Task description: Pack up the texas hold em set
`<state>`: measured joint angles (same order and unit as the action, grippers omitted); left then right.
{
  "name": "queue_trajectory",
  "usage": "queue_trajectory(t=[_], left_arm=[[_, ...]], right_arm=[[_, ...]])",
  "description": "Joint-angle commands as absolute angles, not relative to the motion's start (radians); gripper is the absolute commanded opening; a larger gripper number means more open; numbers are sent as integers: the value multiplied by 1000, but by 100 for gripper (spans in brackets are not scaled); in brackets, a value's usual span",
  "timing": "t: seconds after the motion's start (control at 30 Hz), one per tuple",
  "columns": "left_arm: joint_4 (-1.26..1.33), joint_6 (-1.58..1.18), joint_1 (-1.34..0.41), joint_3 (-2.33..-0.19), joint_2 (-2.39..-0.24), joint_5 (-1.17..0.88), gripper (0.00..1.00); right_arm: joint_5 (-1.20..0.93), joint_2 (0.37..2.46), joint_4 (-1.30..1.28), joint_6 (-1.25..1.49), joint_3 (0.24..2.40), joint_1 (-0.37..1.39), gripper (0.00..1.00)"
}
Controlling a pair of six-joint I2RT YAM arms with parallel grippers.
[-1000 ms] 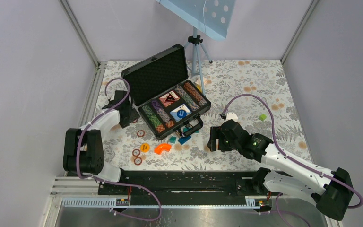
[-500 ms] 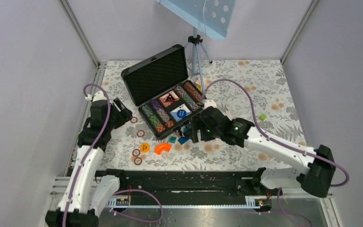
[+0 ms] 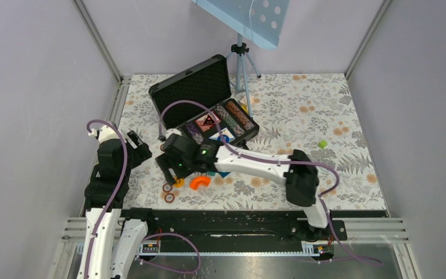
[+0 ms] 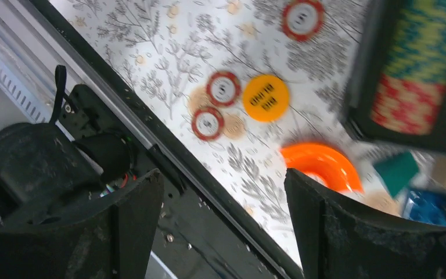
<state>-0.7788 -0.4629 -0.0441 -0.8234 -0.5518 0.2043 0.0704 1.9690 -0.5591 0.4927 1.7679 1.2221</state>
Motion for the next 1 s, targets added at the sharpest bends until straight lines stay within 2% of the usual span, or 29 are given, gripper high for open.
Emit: queue_trajectory(t=[0.0, 0.3, 0.63, 0.97], left_arm=[[-773, -439, -34, -833, -558, 304, 75], [-770, -446, -32, -810, -520, 327, 77], [-766, -442, -32, -806, -517, 317, 77], [-765, -445, -32, -807, -520, 328, 77]], right_arm=[[7, 2110, -621, 453, 1937, 1256, 82], [-5, 2327, -677, 336, 2115, 1258, 79], [135, 2384, -662, 287, 2113, 1256, 75], [154, 2429, -661, 282, 2117, 1239, 67]])
